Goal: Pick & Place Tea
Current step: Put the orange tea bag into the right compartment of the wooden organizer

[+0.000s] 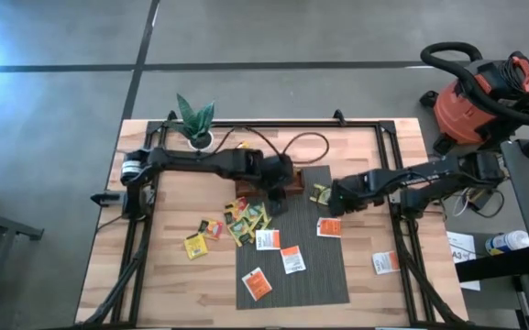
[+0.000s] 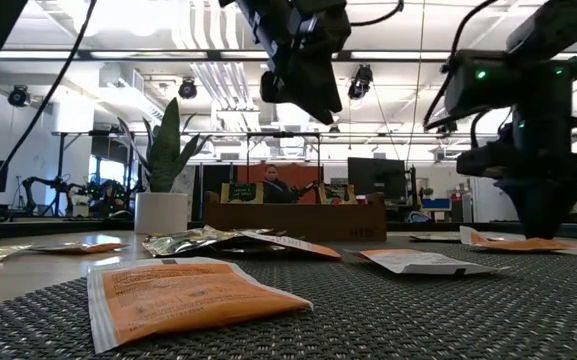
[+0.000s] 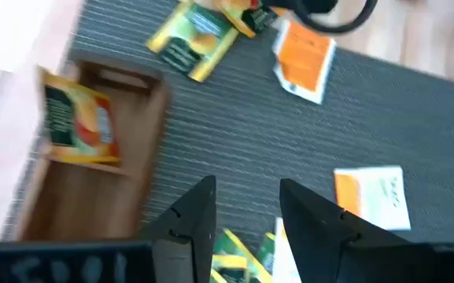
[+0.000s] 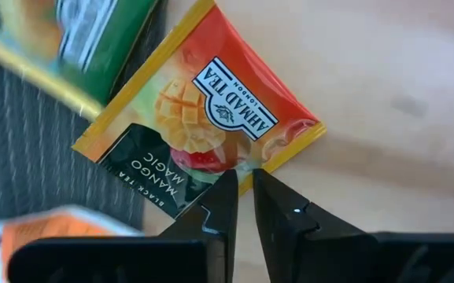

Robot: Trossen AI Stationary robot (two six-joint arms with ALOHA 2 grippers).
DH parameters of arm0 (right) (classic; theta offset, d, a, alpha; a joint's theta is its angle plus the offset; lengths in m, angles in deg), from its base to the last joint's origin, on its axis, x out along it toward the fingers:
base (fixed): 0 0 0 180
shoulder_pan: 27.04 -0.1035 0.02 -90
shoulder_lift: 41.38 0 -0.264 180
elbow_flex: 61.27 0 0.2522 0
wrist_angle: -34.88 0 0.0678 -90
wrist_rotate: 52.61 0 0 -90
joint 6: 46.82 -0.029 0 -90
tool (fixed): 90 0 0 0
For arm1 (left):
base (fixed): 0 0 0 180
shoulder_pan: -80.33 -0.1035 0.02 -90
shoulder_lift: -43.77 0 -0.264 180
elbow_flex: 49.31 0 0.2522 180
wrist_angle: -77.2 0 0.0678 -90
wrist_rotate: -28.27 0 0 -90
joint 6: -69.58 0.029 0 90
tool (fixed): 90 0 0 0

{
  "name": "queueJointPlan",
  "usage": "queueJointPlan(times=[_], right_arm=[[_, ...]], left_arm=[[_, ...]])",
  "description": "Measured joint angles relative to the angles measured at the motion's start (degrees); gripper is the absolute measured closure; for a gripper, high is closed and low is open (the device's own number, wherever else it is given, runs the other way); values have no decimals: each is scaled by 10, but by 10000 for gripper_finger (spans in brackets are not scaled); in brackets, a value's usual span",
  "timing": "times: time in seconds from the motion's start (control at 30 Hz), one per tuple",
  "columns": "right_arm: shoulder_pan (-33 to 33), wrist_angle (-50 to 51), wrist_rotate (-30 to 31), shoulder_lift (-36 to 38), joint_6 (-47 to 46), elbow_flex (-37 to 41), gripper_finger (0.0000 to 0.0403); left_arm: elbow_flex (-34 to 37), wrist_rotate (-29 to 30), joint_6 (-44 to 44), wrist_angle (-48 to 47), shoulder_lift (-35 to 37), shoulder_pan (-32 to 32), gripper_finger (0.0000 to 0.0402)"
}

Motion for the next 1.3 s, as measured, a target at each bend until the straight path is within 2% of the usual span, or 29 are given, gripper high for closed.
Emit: queueJointPlan(times=[0.17, 0.3, 0.43, 0.57, 0.67, 0.83, 1.07, 1.3], right_arm=[[-64, -34, 2, -2, -78, -3, 360], [-80, -37, 18, -5, -105, -5, 360], [-80, -37, 19, -9, -87, -5, 360], [-80, -39, 19, -9, -55, -4, 360], [-80, -42, 33, -8, -13, -4, 360], [-80, -81, 53, -9, 53, -2, 360], [-79, -215, 54, -27, 97, 13, 360], [-85, -268, 35, -68, 133, 7, 360]], left_arm=[[21, 24, -7, 14, 0, 32, 267], [52, 41, -33, 76, 0, 38, 267], [86, 26, -91, 165, 0, 31, 267], [127, -26, -156, 296, 0, 18, 267], [170, -9, -189, 403, -7, 19, 267], [231, 4, -310, 551, -37, 34, 267], [260, 26, -445, 566, -87, 54, 267], [263, 69, -485, 566, -91, 57, 267]])
